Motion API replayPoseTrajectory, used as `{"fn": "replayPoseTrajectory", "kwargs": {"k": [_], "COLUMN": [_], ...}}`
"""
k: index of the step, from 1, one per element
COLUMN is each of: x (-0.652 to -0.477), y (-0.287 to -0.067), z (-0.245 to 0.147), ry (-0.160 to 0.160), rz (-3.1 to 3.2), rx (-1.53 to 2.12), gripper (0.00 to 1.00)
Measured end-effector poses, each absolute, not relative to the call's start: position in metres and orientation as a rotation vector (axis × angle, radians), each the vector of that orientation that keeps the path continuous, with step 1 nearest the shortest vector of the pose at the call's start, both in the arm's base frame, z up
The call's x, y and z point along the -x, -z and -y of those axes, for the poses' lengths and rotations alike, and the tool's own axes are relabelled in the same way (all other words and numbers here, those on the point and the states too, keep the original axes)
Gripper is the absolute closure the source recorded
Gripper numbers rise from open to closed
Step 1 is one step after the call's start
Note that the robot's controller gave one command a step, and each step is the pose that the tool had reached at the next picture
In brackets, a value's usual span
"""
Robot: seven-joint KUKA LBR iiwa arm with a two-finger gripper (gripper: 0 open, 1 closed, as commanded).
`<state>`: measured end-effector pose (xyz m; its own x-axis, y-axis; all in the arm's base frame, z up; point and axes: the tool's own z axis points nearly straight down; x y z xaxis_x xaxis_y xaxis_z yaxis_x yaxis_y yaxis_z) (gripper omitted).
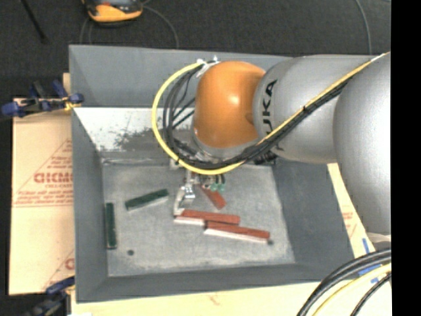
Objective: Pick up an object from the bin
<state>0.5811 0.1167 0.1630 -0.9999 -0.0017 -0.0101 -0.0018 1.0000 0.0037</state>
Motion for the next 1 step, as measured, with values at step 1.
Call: {"fn": "replayPoseTrajectory", "kwargs": {"k": [1], "x": [-0.5522], "y": [-0.1061], "z": [-0.1028], "ry": [-0.003], "rz": [-3.139], "rx": [-0.1], "gripper": [0.0]}}
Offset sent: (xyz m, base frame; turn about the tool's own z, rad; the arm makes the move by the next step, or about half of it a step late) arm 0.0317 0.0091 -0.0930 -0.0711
